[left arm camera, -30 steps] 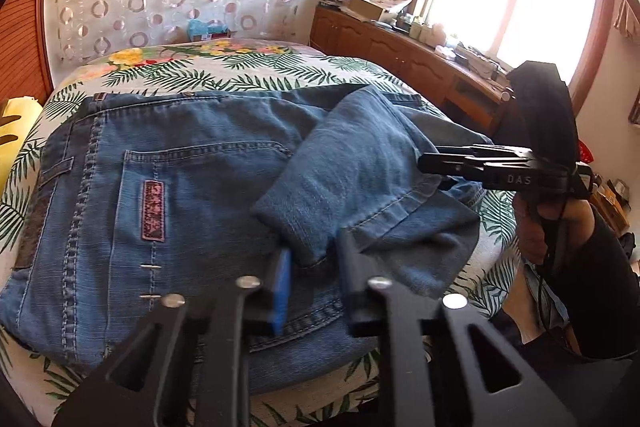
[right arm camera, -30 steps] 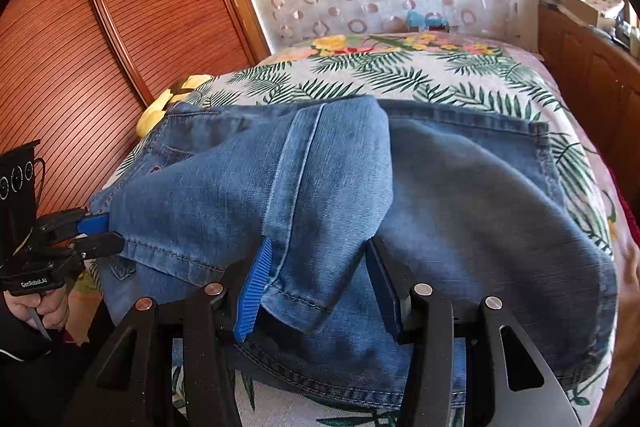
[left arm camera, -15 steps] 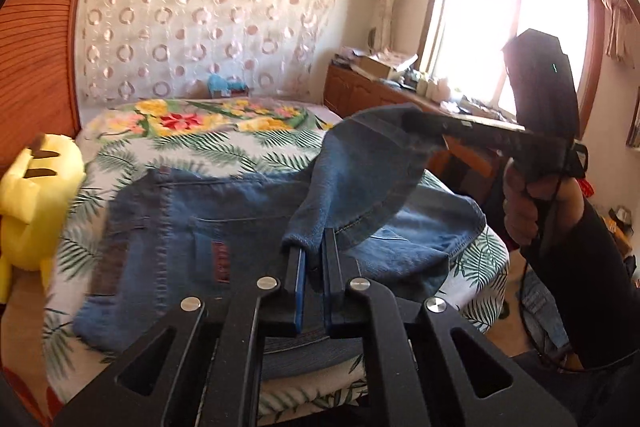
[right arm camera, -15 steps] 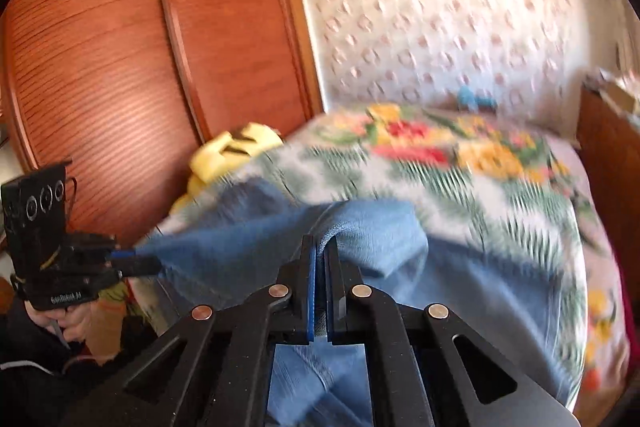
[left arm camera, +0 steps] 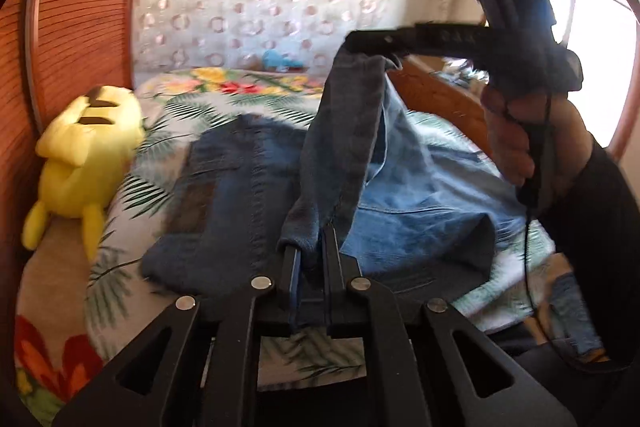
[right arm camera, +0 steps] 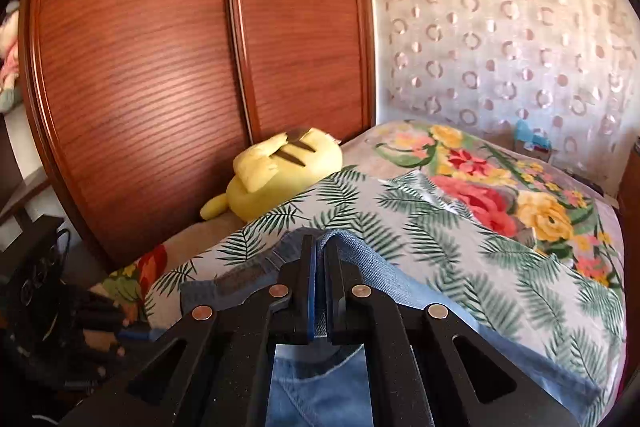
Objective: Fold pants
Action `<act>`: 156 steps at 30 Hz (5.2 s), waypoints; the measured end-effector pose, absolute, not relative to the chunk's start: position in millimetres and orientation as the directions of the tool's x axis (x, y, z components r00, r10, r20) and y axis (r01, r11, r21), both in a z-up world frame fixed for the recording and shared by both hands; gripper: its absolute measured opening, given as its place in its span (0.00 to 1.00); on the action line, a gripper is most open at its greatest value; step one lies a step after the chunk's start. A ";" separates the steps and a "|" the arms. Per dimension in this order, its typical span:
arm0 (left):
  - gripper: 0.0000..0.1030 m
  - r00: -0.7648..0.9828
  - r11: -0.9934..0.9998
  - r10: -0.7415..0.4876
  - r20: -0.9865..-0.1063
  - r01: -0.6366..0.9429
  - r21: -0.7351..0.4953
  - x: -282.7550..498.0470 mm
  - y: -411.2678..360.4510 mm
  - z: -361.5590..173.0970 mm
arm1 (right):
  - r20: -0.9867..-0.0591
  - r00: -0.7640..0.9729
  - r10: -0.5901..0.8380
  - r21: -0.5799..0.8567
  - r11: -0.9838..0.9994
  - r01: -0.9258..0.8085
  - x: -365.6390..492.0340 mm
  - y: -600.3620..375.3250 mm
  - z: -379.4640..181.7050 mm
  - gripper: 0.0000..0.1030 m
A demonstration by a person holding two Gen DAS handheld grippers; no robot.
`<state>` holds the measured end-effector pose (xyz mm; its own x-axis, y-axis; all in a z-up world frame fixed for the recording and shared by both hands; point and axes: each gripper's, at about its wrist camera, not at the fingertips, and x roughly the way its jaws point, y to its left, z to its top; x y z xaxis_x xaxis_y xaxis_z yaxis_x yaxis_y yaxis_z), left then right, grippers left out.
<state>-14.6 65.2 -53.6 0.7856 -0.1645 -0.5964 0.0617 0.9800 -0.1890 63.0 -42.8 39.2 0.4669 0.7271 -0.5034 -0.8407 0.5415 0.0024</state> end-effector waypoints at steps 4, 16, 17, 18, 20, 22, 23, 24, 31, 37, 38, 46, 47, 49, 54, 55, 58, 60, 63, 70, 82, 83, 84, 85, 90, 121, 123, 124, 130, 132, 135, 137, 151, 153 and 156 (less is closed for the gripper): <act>0.28 0.770 0.978 -0.168 -0.615 0.053 -0.201 -15.8 70.1 -61.8 | -0.549 0.456 0.701 -0.015 0.537 -0.844 93.1 -15.0 37.2 0.03; 0.44 0.793 0.979 -0.122 -0.598 -0.002 -0.202 -19.5 86.0 -57.3 | -0.608 0.471 0.639 -0.022 0.580 -0.814 115.7 23.7 30.1 0.05; 0.44 0.793 0.980 -0.117 -0.598 -0.006 -0.200 -18.3 85.3 -56.6 | -0.609 0.482 0.630 -0.032 0.587 -0.809 115.7 23.7 29.6 0.09; 0.44 0.794 0.980 -0.115 -0.597 -0.008 -0.199 -16.5 87.1 -57.3 | -0.610 0.491 0.622 -0.039 0.595 -0.803 115.3 22.4 30.1 0.14; 0.44 0.797 0.980 -0.111 -0.594 -0.009 -0.196 -14.2 86.3 -56.5 | -0.604 0.495 0.625 -0.036 0.599 -0.800 116.8 22.2 28.0 0.25; 0.44 0.799 0.983 -0.101 -0.592 -0.010 -0.182 -9.7 83.2 -55.9 | -0.585 0.488 0.648 -0.010 0.596 -0.803 118.2 16.4 29.7 0.45; 0.44 0.800 0.986 -0.091 -0.593 -0.012 -0.168 -7.2 80.9 -55.7 | -0.572 0.486 0.661 0.005 0.595 -0.804 116.9 11.8 33.9 0.56; 0.44 0.801 0.987 -0.088 -0.592 -0.010 -0.159 -4.7 80.5 -55.9 | -0.554 0.496 0.669 0.010 0.600 -0.800 115.0 6.5 37.3 0.58; 0.44 0.815 0.992 -0.083 -0.573 0.014 -0.124 5.3 74.2 -50.3 | -0.513 0.556 0.654 -0.012 0.643 -0.766 97.7 -48.2 32.6 0.58; 0.39 0.811 0.990 -0.126 -0.571 0.069 -0.121 16.9 68.7 -51.5 | -0.573 0.595 0.563 -0.028 0.713 -0.701 90.9 -107.6 -20.1 0.58; 0.39 0.807 0.992 -0.118 -0.578 0.068 -0.108 20.9 68.3 -53.3 | -0.586 0.596 0.548 -0.018 0.727 -0.686 92.0 -118.3 -31.3 0.58; 0.31 0.748 0.995 -0.095 -0.656 0.042 -0.095 47.5 78.2 -75.4 | -0.664 0.574 0.479 0.087 0.812 -0.577 99.5 -178.1 -84.5 0.58; 0.28 0.744 0.995 -0.094 -0.661 0.042 -0.095 48.4 78.7 -77.8 | -0.665 0.576 0.475 0.087 0.816 -0.572 98.0 -180.6 -86.2 0.58; 0.20 0.733 0.994 -0.097 -0.673 0.043 -0.096 49.5 79.7 -82.9 | -0.667 0.572 0.478 0.097 0.816 -0.569 97.6 -181.6 -85.7 0.58; 0.04 0.740 0.995 -0.087 -0.667 0.031 -0.096 42.3 85.9 -79.8 | -0.683 0.562 0.467 0.095 0.820 -0.565 102.9 -178.3 -86.9 0.58; 0.03 0.747 0.995 -0.085 -0.660 0.027 -0.098 39.0 88.4 -76.7 | -0.684 0.564 0.463 0.092 0.821 -0.564 106.2 -176.2 -85.4 0.58; 0.03 0.764 0.992 -0.086 -0.639 0.010 -0.122 25.3 100.4 -66.7 | -0.686 0.570 0.453 0.076 0.823 -0.562 106.5 -167.3 -85.9 0.58; 0.03 0.770 0.992 -0.067 -0.634 -0.016 -0.124 16.4 107.9 -64.2 | -0.686 0.571 0.451 0.076 0.825 -0.560 107.7 -166.0 -86.9 0.58; 0.03 0.765 0.987 -0.067 -0.641 -0.042 -0.154 4.4 120.9 -66.5 | -0.684 0.569 0.456 0.083 0.824 -0.560 109.5 -167.9 -88.2 0.58; 0.20 0.735 0.993 -0.016 -0.678 -0.069 -0.097 8.5 115.6 -76.3 | -0.693 0.587 0.418 0.028 0.829 -0.558 107.5 -161.2 -90.3 0.58; 0.77 0.776 0.990 -0.074 -0.626 -0.020 -0.143 14.5 103.8 -64.1 | -0.700 0.606 0.378 -0.034 0.830 -0.557 104.6 -152.1 -92.6 0.59; 0.77 0.776 0.990 -0.076 -0.626 -0.018 -0.142 16.1 101.5 -63.2 | -0.700 0.606 0.378 -0.035 0.830 -0.557 105.0 -151.7 -93.1 0.59; 0.77 0.781 0.991 -0.069 -0.620 -0.020 -0.135 17.6 96.7 -62.0 | -0.700 0.606 0.378 -0.036 0.829 -0.558 105.3 -151.8 -93.5 0.59; 0.77 0.786 0.992 -0.063 -0.615 -0.021 -0.128 19.0 92.7 -61.3 | -0.700 0.606 0.378 -0.036 0.829 -0.558 105.1 -152.4 -93.2 0.59; 0.77 0.775 0.991 -0.091 -0.626 0.006 -0.137 30.8 68.8 -67.9 | -0.699 0.606 0.380 -0.035 0.828 -0.559 106.4 -152.6 -94.4 0.59; 0.79 0.775 0.998 -0.053 -0.630 0.028 -0.049 39.1 24.7 -107.7 | -0.639 0.668 0.382 -0.020 0.860 -0.511 69.6 -218.9 -81.0 0.63; 0.79 0.774 0.999 -0.049 -0.631 0.026 -0.046 39.4 23.8 -107.9 | -0.621 0.690 0.371 -0.006 0.878 -0.478 59.2 -243.3 -78.1 0.63; 0.79 0.774 0.999 -0.048 -0.632 0.026 -0.045 39.4 23.5 -108.0 | -0.612 0.702 0.364 0.003 0.889 -0.458 54.0 -257.7 -76.9 0.63; 0.79 0.773 0.999 -0.048 -0.633 0.026 -0.044 39.6 23.8 -107.6 | -0.593 0.757 0.274 0.028 0.947 -0.320 33.7 -331.5 -83.1 0.63; 0.79 0.773 0.999 -0.049 -0.633 0.027 -0.045 39.6 24.2 -107.6 | -0.597 0.764 0.245 0.033 0.959 -0.282 29.3 -351.1 -89.6 0.63; 0.79 0.772 0.999 -0.048 -0.634 0.026 -0.043 39.8 24.0 -107.4 | -0.614 0.759 0.216 0.045 0.970 -0.239 26.0 -372.2 -101.6 0.63; 0.79 0.772 0.999 -0.045 -0.634 0.026 -0.040 39.7 23.9 -107.6 | -0.623 0.754 0.210 0.056 0.973 -0.224 25.3 -380.2 -107.2 0.63; 0.79 0.764 0.998 -0.057 -0.643 0.027 -0.055 39.1 25.2 -104.0 | -0.650 0.732 0.204 0.065 0.975 -0.214 42.2 -375.5 -116.7 0.63; 0.79 0.760 0.997 -0.073 -0.646 0.033 -0.074 37.0 25.8 -100.5 | -0.649 0.733 0.204 0.066 0.975 -0.213 43.1 -377.7 -116.5 0.63; 0.79 0.757 0.995 -0.091 -0.647 0.043 -0.090 35.4 23.3 -96.2 | -0.650 0.734 0.198 0.066 0.977 -0.204 44.0 -380.3 -116.6 0.63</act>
<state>35.4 23.3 -96.2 0.7567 -0.0908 -0.6474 0.0425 0.9951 -0.0898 44.0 -380.3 -116.6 0.7336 0.1976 -0.6503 -0.2043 0.9767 0.0662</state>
